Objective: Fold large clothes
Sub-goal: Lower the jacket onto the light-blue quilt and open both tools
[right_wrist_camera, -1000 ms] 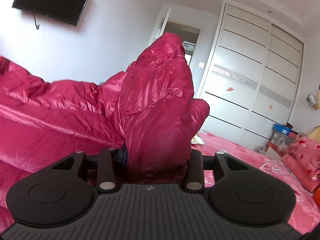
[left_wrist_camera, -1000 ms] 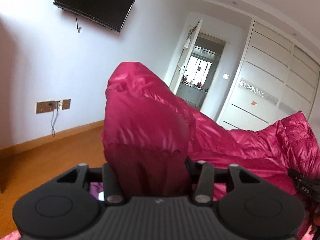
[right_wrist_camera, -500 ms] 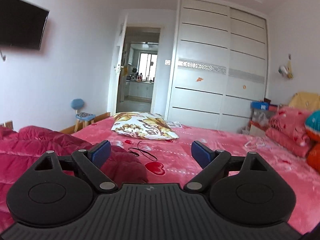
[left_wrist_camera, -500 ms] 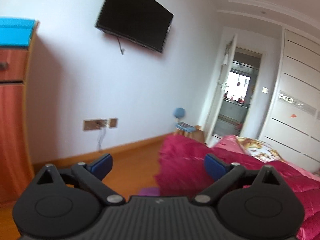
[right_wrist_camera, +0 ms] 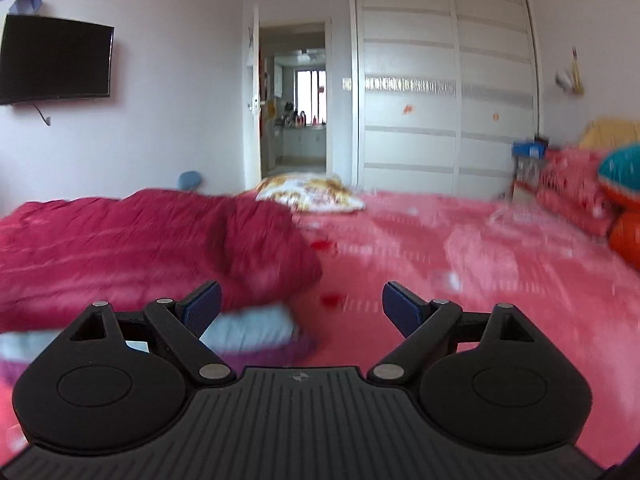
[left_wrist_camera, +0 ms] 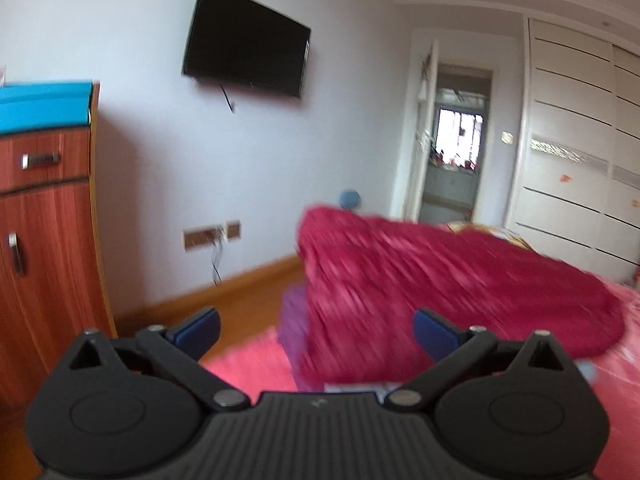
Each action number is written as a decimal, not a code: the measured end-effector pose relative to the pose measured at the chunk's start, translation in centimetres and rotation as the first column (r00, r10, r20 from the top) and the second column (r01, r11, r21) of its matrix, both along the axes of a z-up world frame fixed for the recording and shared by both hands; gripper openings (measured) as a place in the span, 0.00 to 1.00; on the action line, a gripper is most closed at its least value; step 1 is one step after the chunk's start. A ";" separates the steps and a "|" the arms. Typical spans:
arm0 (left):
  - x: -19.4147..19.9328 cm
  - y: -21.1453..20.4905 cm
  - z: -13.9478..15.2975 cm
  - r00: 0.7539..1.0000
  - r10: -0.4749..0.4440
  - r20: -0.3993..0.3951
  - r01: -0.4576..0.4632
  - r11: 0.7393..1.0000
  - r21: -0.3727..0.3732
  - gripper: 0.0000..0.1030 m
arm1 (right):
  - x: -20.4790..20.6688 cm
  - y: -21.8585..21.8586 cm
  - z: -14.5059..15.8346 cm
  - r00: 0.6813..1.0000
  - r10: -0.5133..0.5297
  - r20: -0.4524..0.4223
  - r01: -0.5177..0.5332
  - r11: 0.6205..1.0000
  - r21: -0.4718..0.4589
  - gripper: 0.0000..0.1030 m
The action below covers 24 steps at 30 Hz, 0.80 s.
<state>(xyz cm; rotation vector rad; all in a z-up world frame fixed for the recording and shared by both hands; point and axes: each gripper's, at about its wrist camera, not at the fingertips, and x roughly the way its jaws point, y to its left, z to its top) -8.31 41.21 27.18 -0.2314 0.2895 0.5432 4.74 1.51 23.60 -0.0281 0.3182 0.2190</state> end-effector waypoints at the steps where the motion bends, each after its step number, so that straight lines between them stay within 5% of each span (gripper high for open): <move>1: -0.8 -1.0 -0.3 1.000 -0.017 -0.004 0.016 1.000 -0.020 0.99 | -1.4 -0.5 -0.3 1.000 0.000 -0.017 0.000 1.000 0.011 1.00; 10: -6.7 -11.0 -1.4 0.987 -0.146 -0.072 0.142 0.988 -0.056 0.99 | -16.3 -5.0 -2.5 0.996 -0.025 -0.085 0.034 0.993 0.114 1.00; 16: -9.5 -15.0 -1.8 0.973 -0.192 -0.128 0.189 0.981 -0.038 0.99 | -19.1 -5.4 -1.8 0.997 0.003 -0.077 0.007 0.992 0.129 1.00; 24: -12.8 -17.0 -1.0 0.972 -0.144 -0.185 0.149 0.989 0.013 0.99 | -21.6 -4.6 0.3 0.998 0.053 -0.020 -0.050 0.987 0.150 1.00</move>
